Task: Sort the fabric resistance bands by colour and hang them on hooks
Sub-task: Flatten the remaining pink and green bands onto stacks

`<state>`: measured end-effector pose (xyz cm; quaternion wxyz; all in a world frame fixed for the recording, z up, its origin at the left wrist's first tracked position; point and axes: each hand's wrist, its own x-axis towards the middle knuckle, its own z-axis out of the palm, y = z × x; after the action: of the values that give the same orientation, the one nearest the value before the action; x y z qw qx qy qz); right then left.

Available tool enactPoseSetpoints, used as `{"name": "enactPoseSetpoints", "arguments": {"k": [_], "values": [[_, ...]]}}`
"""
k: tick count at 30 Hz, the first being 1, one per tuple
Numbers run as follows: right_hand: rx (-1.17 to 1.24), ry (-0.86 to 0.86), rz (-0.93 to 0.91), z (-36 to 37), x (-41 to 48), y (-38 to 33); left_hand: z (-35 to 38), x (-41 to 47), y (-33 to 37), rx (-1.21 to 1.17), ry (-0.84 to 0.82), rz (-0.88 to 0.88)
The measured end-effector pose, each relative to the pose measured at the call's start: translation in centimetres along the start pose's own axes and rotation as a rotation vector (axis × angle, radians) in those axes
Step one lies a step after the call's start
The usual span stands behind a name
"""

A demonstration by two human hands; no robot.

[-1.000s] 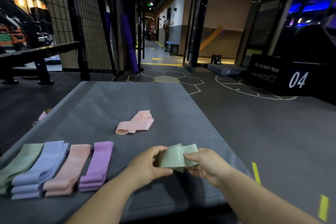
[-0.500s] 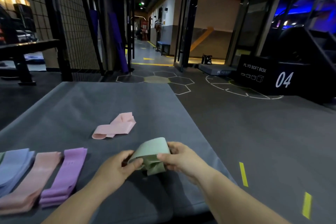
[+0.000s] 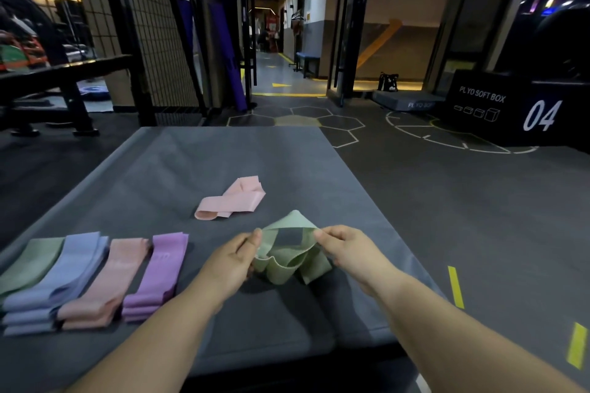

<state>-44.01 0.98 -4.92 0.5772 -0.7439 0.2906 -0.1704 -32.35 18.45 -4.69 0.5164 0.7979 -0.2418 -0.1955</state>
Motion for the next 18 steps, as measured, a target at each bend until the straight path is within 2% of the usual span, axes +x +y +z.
{"name": "enactPoseSetpoints", "arguments": {"k": [6,13,18], "values": [[0.073,0.025,-0.033,-0.4,-0.4,-0.5,-0.6,0.1,0.1,0.065,0.03,-0.014],[0.31,-0.009,0.08,-0.1,-0.1,-0.5,-0.7,0.9,-0.7,0.219,0.049,0.077],[0.065,0.042,0.091,-0.3,0.6,0.6,-0.1,0.5,-0.6,0.257,0.063,0.175]]}}
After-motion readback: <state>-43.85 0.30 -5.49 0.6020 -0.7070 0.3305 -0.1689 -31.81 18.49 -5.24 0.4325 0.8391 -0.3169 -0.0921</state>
